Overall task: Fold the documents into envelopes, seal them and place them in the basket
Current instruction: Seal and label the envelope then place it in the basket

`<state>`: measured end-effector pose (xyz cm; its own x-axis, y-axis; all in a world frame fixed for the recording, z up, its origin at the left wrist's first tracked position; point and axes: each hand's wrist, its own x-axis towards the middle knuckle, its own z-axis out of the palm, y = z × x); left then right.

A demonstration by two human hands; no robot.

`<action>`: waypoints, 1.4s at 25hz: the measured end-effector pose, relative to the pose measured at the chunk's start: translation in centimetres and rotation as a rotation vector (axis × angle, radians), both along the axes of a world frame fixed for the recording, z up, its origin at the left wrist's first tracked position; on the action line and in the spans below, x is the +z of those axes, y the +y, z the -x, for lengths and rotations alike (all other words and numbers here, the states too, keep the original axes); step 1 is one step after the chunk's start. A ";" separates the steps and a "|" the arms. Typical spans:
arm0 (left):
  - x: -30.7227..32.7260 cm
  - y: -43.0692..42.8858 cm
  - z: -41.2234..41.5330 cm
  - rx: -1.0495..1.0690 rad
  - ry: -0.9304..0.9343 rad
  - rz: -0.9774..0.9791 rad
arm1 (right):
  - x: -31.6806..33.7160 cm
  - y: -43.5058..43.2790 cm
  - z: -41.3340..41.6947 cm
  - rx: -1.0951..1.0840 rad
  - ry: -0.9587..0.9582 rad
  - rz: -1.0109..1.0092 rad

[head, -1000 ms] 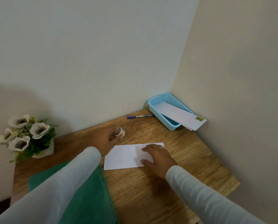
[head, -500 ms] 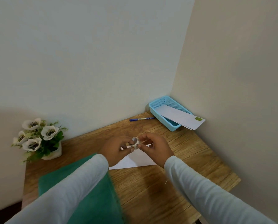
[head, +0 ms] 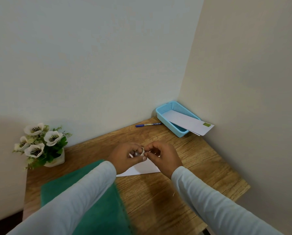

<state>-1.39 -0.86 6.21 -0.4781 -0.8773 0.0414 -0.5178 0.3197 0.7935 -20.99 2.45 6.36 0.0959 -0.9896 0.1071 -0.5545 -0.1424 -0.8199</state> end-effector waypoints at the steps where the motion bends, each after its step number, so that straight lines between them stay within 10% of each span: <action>1: -0.1 0.0 -0.1 -0.003 0.007 -0.008 | 0.0 0.0 0.0 0.001 -0.002 -0.007; 35: -2.0 -1.1 -0.1 -0.040 -0.151 -0.022 | -1.4 -2.0 1.4 0.019 -0.047 -0.138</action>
